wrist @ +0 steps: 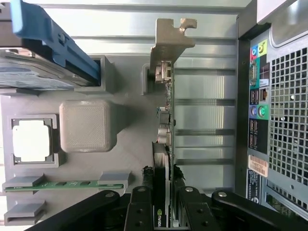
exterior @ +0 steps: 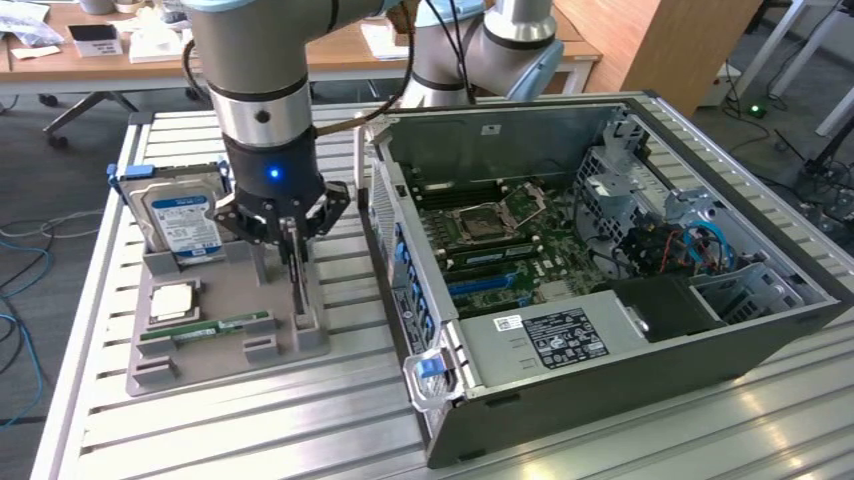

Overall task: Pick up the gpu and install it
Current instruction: 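Pick up the gpu and move the gpu toward the slot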

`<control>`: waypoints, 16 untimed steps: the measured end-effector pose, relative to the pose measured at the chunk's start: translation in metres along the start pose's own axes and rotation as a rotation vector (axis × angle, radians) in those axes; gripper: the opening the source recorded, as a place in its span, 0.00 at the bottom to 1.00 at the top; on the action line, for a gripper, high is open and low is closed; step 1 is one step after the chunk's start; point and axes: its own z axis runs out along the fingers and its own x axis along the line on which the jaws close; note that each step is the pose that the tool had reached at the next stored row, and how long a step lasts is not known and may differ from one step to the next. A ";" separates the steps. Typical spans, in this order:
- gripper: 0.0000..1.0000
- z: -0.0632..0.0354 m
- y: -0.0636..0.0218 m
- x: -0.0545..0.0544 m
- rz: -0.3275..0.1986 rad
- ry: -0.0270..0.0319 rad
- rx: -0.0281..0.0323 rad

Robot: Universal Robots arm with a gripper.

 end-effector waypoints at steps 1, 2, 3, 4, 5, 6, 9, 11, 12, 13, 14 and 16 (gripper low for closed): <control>0.26 -0.0042 0.0001 0.000 0.000 0.0000 0.0000; 0.26 -0.0086 0.0003 0.000 0.000 0.0001 0.0001; 0.26 -0.0129 0.0004 0.000 0.000 0.0001 0.0001; 0.26 -0.0173 0.0005 0.000 0.000 0.0000 0.0000; 0.26 -0.0218 0.0007 0.000 0.000 0.0000 0.0000; 0.26 -0.0262 0.0008 -0.001 0.000 -0.0001 -0.0001; 0.26 -0.0400 0.0012 -0.001 0.000 0.0000 0.0001; 0.26 -0.0490 0.0015 -0.001 0.000 0.0000 0.0001; 0.26 -0.0535 0.0016 -0.001 -0.001 0.0000 0.0000; 0.26 -0.0580 0.0018 -0.001 -0.001 0.0000 0.0001; 0.26 -0.0629 0.0019 -0.001 -0.001 0.0001 0.0000; 0.26 -0.0718 0.0022 -0.002 -0.001 0.0000 0.0000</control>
